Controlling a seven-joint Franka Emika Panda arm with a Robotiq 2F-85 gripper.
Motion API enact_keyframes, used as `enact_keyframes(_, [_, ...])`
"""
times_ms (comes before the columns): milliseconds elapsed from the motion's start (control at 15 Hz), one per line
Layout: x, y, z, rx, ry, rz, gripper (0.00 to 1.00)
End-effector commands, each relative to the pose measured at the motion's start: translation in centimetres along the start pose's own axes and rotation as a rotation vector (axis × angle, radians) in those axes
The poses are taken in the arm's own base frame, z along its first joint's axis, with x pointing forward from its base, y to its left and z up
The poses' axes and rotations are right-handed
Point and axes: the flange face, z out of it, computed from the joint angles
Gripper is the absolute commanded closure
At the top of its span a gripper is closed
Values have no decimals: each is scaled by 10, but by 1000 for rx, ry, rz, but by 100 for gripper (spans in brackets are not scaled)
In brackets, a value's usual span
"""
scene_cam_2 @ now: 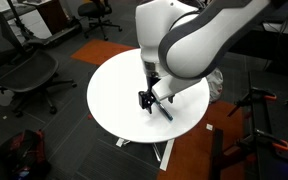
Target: Pick up the marker and place it in the bowl
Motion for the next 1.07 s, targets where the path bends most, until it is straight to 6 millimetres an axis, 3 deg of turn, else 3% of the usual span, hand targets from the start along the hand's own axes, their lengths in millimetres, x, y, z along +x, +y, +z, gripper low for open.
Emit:
enact_keyframes(0, [7, -1, 5, -4, 21, 13, 0])
enact_keyframes(867, [29, 11, 35, -33, 59, 34, 0])
enact_keyframes(933, [30, 10, 37, -35, 63, 30, 25])
enact_keyframes(1000, [31, 10, 38, -40, 65, 28, 26])
